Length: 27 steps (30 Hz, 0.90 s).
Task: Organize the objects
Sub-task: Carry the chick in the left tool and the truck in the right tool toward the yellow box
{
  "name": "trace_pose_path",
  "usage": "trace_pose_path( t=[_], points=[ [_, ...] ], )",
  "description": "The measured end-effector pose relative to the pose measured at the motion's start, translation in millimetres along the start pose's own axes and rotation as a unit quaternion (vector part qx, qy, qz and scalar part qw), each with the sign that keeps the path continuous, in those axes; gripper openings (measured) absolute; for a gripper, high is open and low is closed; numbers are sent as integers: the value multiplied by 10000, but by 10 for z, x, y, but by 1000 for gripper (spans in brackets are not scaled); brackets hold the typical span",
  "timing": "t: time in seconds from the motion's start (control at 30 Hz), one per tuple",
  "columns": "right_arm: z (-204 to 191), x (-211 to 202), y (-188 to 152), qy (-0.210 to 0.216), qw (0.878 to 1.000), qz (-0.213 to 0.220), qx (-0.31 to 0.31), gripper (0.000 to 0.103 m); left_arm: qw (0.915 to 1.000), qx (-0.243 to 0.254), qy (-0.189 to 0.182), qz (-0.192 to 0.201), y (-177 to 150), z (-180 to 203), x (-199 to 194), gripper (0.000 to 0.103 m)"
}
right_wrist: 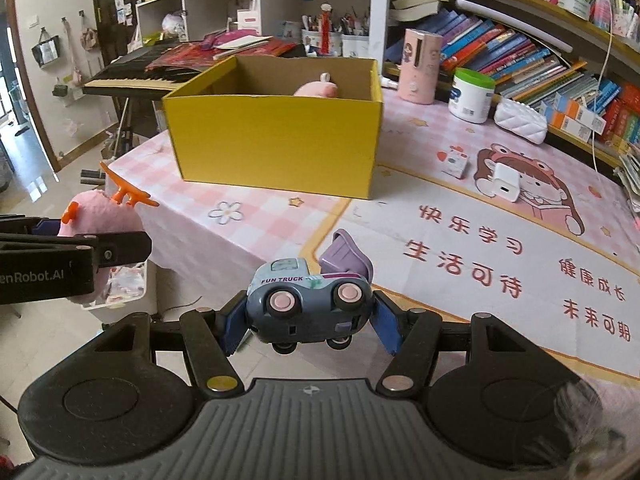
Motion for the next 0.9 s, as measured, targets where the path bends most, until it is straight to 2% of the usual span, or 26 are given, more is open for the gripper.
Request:
trace_pose_path(
  t=[0.47, 0.8, 0.9],
  points=[
    [-258, -64, 43, 72, 9998, 72, -195, 61, 9998, -132, 46, 147, 3, -169, -137, 58],
    [-242, -43, 85, 32, 9998, 69, -191, 61, 9998, -95, 31, 162, 30, -164, -95, 58],
    [-251, -4, 125, 70, 9997, 73, -234, 61, 9995, -133, 101, 282, 91, -201, -88, 58]
  ],
)
Point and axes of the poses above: each gripper's, at about its wrist camera, not at the fingertips, and x roughly the way its jaws point, z to its right, y to its top, the point moved 9 cm from there along x, roughly the way its jaws point, and after that the axes turned 4 degrees about z, right-handed, at the moved point
